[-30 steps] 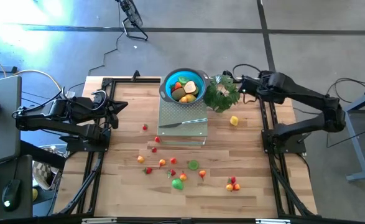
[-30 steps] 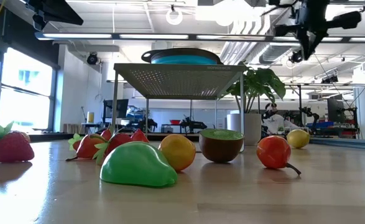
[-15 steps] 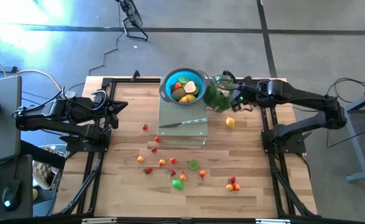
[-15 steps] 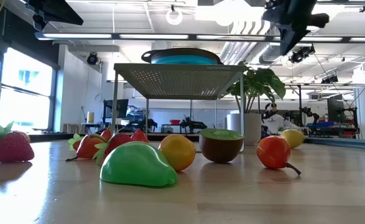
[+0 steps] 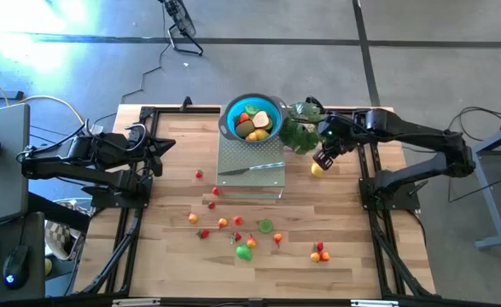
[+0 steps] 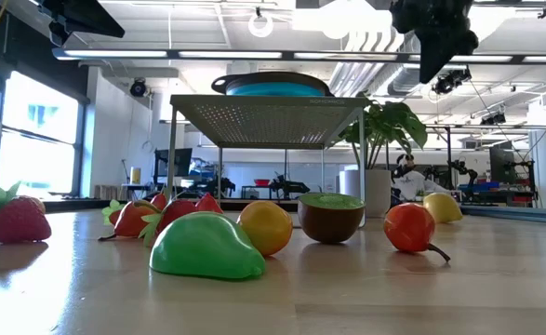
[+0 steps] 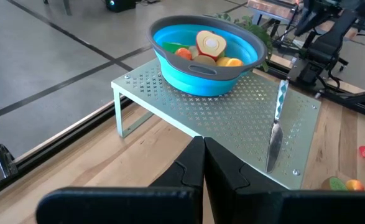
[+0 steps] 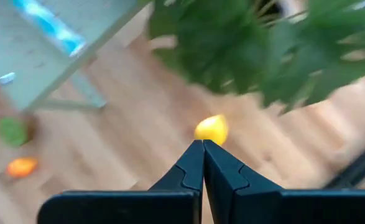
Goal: Pick & Place Fruit
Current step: Put the yellow lemon in the blue bowl on the shelf
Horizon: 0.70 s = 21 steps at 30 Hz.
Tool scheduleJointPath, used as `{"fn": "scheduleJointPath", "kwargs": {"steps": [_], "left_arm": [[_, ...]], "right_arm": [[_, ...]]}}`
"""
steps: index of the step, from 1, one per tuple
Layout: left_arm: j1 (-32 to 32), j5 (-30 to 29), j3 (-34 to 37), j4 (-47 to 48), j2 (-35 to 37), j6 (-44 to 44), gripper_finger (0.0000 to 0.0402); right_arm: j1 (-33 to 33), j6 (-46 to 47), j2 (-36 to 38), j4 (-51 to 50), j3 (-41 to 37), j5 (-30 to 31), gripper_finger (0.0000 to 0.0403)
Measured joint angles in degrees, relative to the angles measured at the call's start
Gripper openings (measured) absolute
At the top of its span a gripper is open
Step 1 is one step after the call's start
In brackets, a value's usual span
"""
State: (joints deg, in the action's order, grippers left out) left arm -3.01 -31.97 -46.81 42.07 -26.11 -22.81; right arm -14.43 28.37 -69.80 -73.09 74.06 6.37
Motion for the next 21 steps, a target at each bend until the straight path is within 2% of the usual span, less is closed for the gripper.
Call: {"fn": "scheduleJointPath", "kwargs": {"steps": [5, 17, 21], "left_arm": [[0.0, 0.0, 0.0, 0.02, 0.0, 0.0, 0.0003], [-0.02, 0.0, 0.0, 0.0, 0.0, 0.0, 0.0003], [0.0, -0.09, 0.0, -0.17, 0.0, 0.0, 0.0003]], "right_arm": [[0.72, 1.67, 0.98, -0.34, 0.0, -5.2, 0.0002], [3.69, -1.64, 2.67, 3.69, 0.0, -6.0, 0.0002], [3.69, 2.2, 2.67, 3.02, 0.0, -8.28, 0.0002]]}}
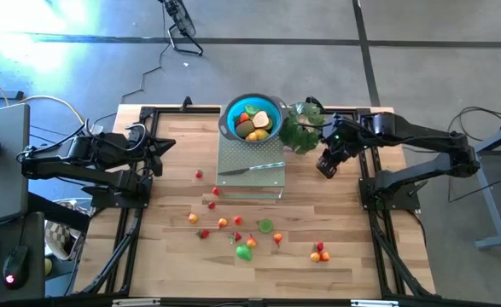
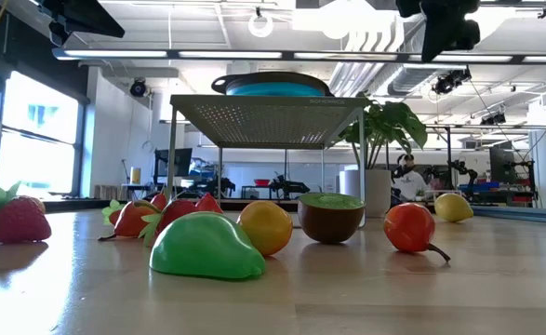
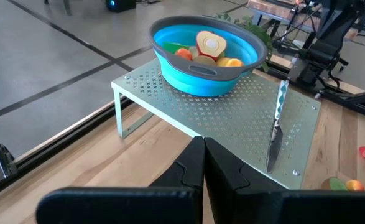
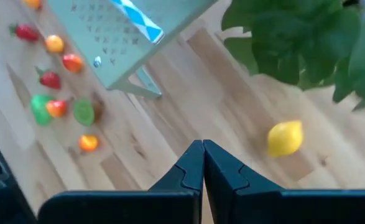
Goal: Pick & Place Fruit
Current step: Put the yellow lemon in the blue bowl on the shelf
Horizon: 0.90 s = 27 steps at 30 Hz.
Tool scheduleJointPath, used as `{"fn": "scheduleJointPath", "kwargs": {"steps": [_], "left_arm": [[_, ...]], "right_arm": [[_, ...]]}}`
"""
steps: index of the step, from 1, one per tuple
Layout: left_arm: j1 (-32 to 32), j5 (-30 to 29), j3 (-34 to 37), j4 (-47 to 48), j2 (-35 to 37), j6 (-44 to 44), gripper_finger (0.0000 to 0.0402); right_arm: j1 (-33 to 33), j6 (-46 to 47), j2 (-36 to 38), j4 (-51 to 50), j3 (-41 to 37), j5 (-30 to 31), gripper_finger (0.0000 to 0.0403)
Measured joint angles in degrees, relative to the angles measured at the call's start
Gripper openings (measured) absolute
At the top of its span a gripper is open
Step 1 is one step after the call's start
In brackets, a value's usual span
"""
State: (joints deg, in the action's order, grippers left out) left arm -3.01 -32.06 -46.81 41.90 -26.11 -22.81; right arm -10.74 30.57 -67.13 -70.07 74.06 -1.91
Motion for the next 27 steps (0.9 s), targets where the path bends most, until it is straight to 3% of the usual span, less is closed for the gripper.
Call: {"fn": "scheduleJointPath", "kwargs": {"steps": [9, 16, 27], "left_arm": [[0.0, -0.28, 0.0, -2.79, 0.0, 0.0, 0.0003], [0.0, -0.28, 0.0, -2.79, 0.0, 0.0, 0.0003], [0.0, -0.3, 0.0, -2.79, 0.0, 0.0, 0.0003]], "right_arm": [[0.0, 8.74, -0.02, -2.36, 0.0, -2.86, 0.0002], [-0.02, 16.03, 0.02, -4.66, -0.89, 2.68, 0.0002], [-0.48, 23.14, 0.28, 1.01, -16.51, 6.24, 0.0002]]}}
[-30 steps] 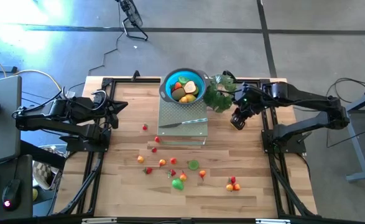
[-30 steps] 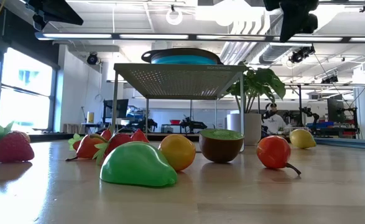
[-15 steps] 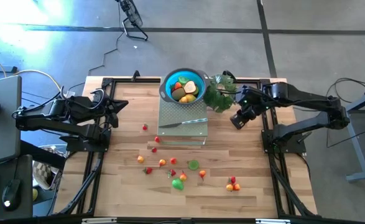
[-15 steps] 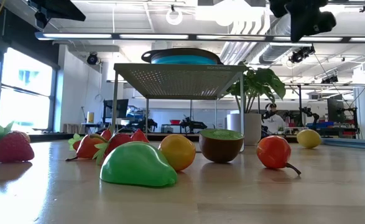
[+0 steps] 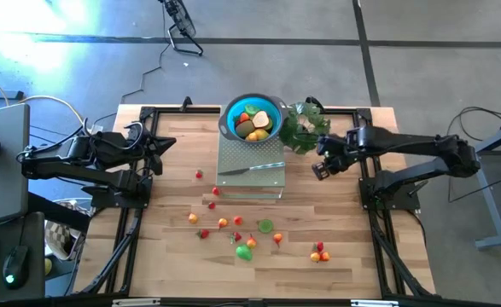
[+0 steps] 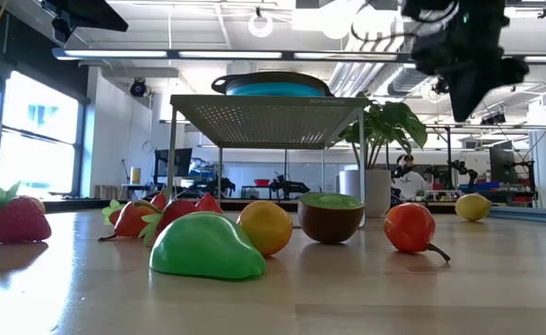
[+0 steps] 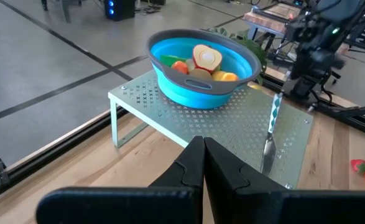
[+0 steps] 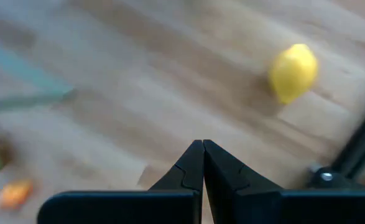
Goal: Pick & Place Fruit
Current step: Put the yellow lemon in the blue bowl on the shelf
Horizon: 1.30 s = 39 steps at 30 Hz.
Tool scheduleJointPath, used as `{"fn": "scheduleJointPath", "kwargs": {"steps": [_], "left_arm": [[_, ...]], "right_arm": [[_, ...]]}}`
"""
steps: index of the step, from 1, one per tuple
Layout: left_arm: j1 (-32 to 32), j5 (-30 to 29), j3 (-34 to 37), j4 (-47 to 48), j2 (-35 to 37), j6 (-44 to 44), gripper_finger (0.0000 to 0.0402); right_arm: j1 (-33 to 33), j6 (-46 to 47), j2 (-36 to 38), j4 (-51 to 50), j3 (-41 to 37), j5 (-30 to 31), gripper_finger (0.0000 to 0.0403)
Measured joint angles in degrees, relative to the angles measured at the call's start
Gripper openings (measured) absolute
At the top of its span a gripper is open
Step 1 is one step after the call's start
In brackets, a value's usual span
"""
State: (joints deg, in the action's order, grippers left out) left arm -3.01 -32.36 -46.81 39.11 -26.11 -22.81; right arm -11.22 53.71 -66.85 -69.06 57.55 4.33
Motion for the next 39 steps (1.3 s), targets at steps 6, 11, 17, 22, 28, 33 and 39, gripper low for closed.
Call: {"fn": "scheduleJointPath", "kwargs": {"steps": [6, 11, 17, 22, 28, 33, 39], "left_arm": [[-0.02, 0.0, 0.0, 0.02, 0.0, 0.0, 0.0003], [0.0, -0.02, 0.0, 0.02, 0.0, 0.0, 0.0003], [-0.01, -0.04, 0.0, 0.02, 0.0, 0.0, 0.0003], [0.0, -0.04, 0.0, 0.02, 0.0, 0.0, 0.0003], [0.0, -0.04, 0.0, 0.02, 0.0, -0.11, 0.0003], [0.0, -0.04, 0.0, 0.0, 0.0, -0.37, 0.0003], [0.0, -0.02, 0.0, 0.0, 0.0, -0.47, 0.0003]], "right_arm": [[-0.59, 8.41, 0.02, 0.42, -7.21, 9.2, 0.0002], [-0.57, 14.81, -0.03, 0.76, -12.31, 10.96, 0.0004], [-0.55, 19.96, -1.0, 1.05, -14.74, 13.74, 0.0039], [-0.61, 19.7, -2.26, 3.22, -14.74, 15.98, 0.0112], [-1.32, 23.0, -5.6, 4.25, -14.74, 21.12, 0.0211], [-3.17, 23.11, -10.31, 4.4, -14.74, 22.22, 0.0247], [-3.96, 23.06, -15.06, 3.87, -14.76, 25.67, 0.0247]]}}
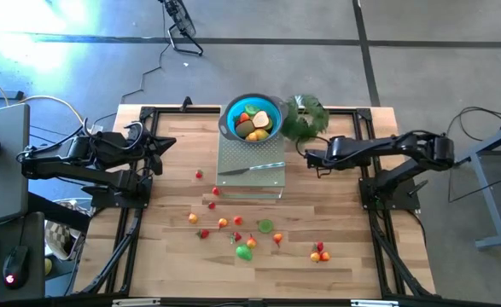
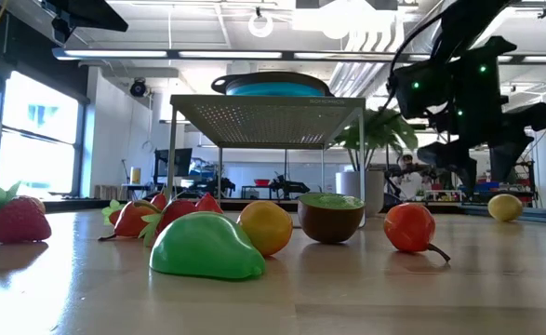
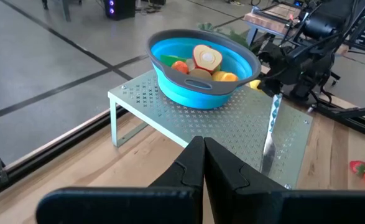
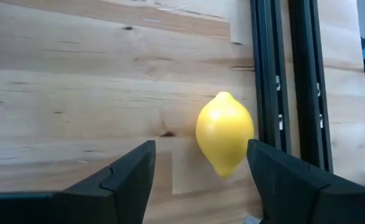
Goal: Pick & Place Fruit
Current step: Put the yellow lemon in the blue bowl on the shelf
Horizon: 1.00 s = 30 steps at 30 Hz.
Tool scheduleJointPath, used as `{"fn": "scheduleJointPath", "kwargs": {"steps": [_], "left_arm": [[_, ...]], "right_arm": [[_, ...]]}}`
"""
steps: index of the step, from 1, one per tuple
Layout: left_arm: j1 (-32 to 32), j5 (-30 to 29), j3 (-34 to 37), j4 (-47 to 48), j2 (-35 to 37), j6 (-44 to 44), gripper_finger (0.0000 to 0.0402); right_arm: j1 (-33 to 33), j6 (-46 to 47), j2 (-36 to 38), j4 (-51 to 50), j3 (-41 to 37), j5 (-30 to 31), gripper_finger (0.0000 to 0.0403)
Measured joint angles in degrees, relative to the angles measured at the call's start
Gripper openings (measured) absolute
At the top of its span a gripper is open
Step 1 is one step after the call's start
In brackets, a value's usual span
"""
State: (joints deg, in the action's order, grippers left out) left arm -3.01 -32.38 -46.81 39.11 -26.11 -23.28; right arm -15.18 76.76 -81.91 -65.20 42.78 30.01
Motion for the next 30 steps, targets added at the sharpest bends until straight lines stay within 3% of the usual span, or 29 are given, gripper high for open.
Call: {"fn": "scheduleJointPath", "kwargs": {"steps": [7, 18, 24, 30], "left_arm": [[0.0, 0.0, 0.0, 0.02, 0.0, -0.82, 0.0003], [0.0, 0.02, 0.0, 0.04, 0.0, -0.87, 0.0003], [0.0, 0.01, 0.0, 0.04, 0.0, -0.86, 0.0003], [-0.01, 0.0, 0.0, 0.04, 0.0, -0.86, 0.0003]], "right_arm": [[2.23, 0.03, 2.36, -0.26, 0.0, -1.91, 0.0232], [6.99, 7.49, 15.13, -6.11, 0.02, -6.69, 0.0223], [4.51, 7.49, 16.7, -10.63, 0.02, -9.91, 0.0212], [0.53, 2.38, 16.65, -10.49, 0.02, -12.02, 0.016]]}}
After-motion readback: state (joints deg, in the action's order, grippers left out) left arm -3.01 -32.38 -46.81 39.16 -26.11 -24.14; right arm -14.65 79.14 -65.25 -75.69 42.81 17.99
